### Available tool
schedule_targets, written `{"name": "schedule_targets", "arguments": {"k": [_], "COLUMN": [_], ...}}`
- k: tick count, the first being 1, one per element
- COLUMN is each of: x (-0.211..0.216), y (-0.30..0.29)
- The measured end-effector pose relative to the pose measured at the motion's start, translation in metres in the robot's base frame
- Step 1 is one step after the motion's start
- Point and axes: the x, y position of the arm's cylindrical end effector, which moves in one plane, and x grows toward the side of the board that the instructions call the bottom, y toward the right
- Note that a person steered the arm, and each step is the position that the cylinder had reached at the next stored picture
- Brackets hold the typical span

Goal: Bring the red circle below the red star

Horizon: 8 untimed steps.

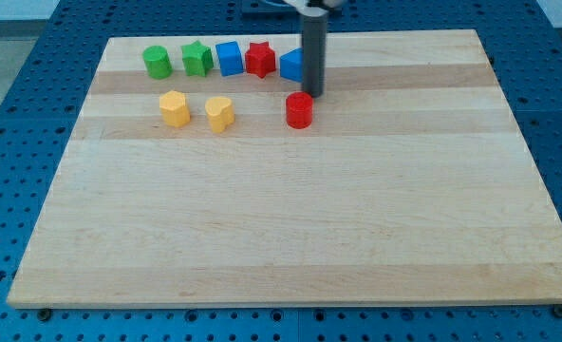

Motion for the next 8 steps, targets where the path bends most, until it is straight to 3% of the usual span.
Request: {"name": "schedule_targets", "arguments": {"k": [1, 2, 4, 6, 7, 8], "x": [0.046, 0.060, 0.031, 0.035, 0.030, 0.018], "y": [0.011, -0.016, -0.088, -0.023, -0.013, -0.039]}}
